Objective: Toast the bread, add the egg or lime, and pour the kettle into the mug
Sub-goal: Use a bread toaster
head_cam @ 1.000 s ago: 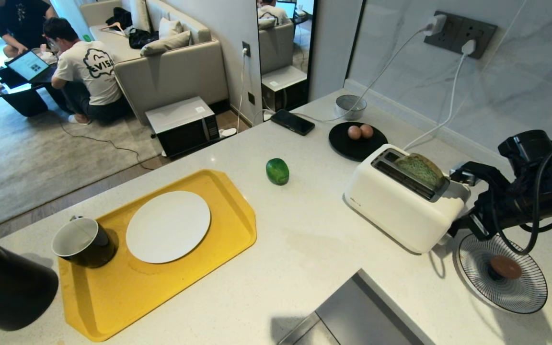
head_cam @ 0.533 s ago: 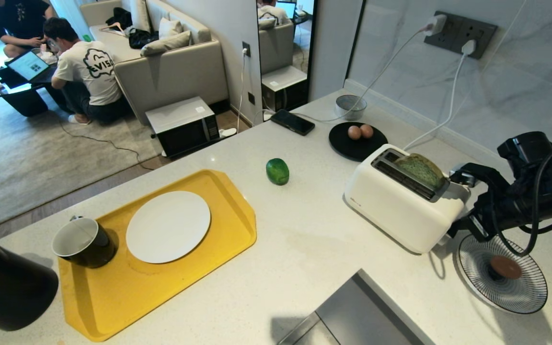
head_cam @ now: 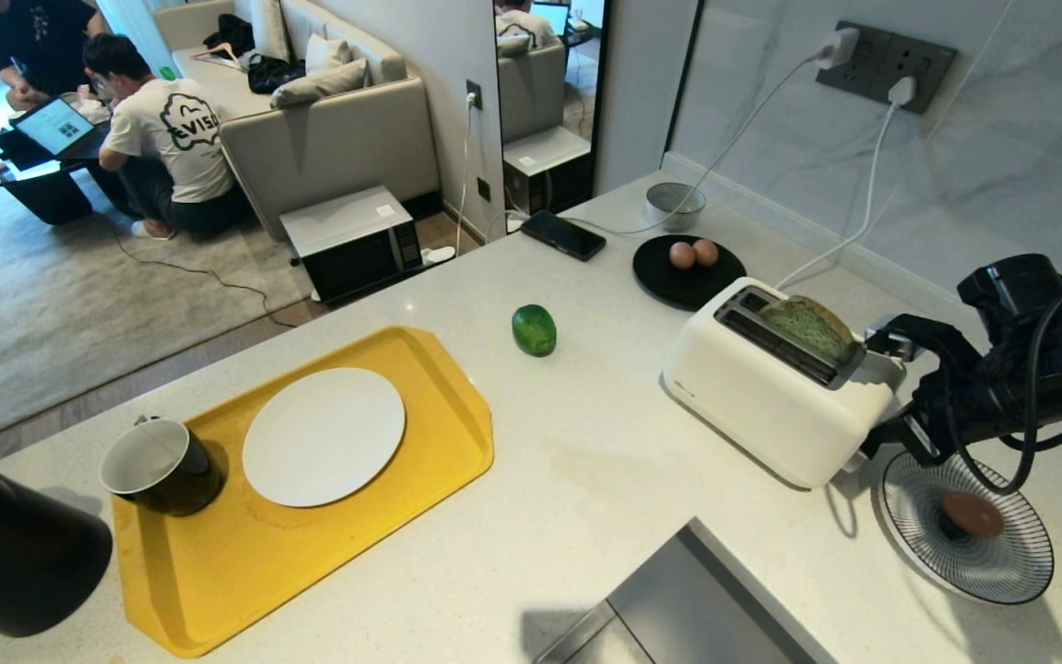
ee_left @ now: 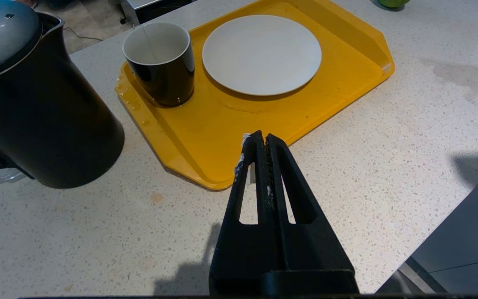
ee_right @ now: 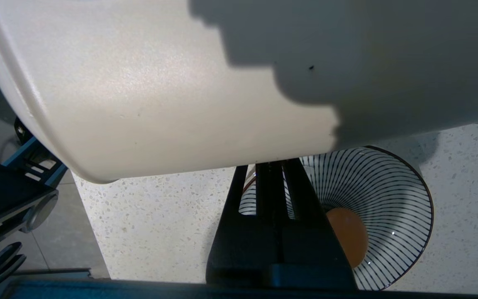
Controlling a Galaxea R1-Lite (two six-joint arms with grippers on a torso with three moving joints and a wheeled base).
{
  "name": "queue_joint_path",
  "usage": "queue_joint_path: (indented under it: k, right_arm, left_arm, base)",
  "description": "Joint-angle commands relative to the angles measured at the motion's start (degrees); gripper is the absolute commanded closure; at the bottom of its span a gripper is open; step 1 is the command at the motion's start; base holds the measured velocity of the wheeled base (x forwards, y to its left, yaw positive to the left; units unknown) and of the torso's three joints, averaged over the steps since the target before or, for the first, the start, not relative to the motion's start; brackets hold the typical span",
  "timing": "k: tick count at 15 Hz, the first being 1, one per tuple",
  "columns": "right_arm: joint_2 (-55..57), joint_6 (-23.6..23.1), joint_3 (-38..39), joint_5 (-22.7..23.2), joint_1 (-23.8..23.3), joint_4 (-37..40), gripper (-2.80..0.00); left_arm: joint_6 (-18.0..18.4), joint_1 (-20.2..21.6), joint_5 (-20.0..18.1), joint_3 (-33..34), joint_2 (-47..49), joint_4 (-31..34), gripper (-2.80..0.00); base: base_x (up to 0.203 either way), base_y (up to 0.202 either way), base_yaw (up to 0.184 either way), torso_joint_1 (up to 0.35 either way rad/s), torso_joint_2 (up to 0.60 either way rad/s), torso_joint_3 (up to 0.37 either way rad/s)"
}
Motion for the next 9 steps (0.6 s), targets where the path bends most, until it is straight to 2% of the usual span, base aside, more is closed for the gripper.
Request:
queue_joint_path:
  k: [1,9]
  right_arm:
    - [-0.01,-0.23,-0.02,0.08,0.0,0.19,0.0]
    - [0.08,-0.32,0.27,-0.01,-0.44,0.19,0.0]
  left_arm:
    - [0.0,0.04,0.0,0.01,0.09,-0.02,0.0]
    - [0.0,0.04,0.0,0.01,0.09,-0.02,0.0]
  base:
    - [0.0,0.0,0.0,0.0,0.0,0.0]
    - [0.0,0.0,0.0,0.0,0.0,0.0]
